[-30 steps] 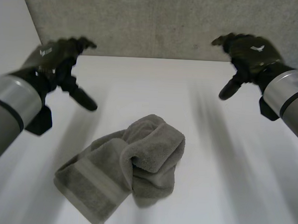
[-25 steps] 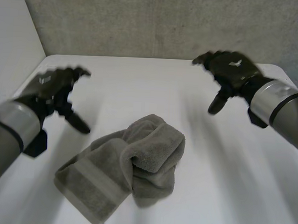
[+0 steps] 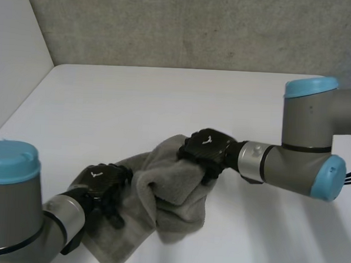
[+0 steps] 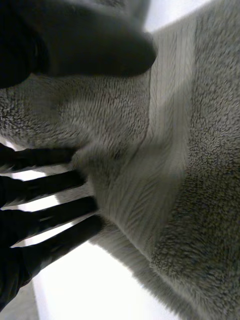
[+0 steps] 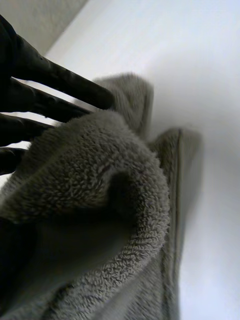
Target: Fold the towel.
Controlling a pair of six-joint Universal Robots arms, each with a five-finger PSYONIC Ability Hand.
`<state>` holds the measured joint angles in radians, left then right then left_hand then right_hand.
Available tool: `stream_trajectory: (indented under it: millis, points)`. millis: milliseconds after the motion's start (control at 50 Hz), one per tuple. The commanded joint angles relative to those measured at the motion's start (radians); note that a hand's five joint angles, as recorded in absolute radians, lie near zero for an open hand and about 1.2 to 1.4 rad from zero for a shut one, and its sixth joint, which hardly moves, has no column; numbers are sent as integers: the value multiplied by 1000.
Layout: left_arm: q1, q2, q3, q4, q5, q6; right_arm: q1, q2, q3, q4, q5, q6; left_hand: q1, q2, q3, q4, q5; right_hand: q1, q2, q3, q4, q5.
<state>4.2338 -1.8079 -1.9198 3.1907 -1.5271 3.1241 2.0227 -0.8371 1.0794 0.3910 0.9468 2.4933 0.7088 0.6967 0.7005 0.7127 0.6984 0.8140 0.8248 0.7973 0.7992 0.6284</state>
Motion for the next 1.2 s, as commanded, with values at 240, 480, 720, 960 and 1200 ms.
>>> stream_trajectory:
  millis: [240, 480, 720, 960, 1200]
  points:
    - [-11, -60, 432, 80, -94, 91, 21, -247, -95, -402, 153, 337, 687, 700, 696, 684, 523, 582, 571, 599, 597, 593]
    - [-25, 10, 608, 146, -113, 82, 19, -496, 367, -922, 290, 483, 687, 700, 696, 684, 523, 582, 571, 599, 597, 593]
    - [-23, -90, 344, 163, -47, 159, 30, -301, 431, -485, 270, 78, 687, 700, 696, 684, 523, 582, 571, 599, 597, 593]
    - [49, -56, 183, 100, 106, 350, 18, -318, 470, -273, 260, 7, 687, 700, 696, 684, 523, 582, 571, 599, 597, 593]
    - [104, -49, 392, 17, 231, 363, 21, -359, 494, -282, 265, 48, 687, 700, 696, 684, 523, 232, 221, 248, 246, 243]
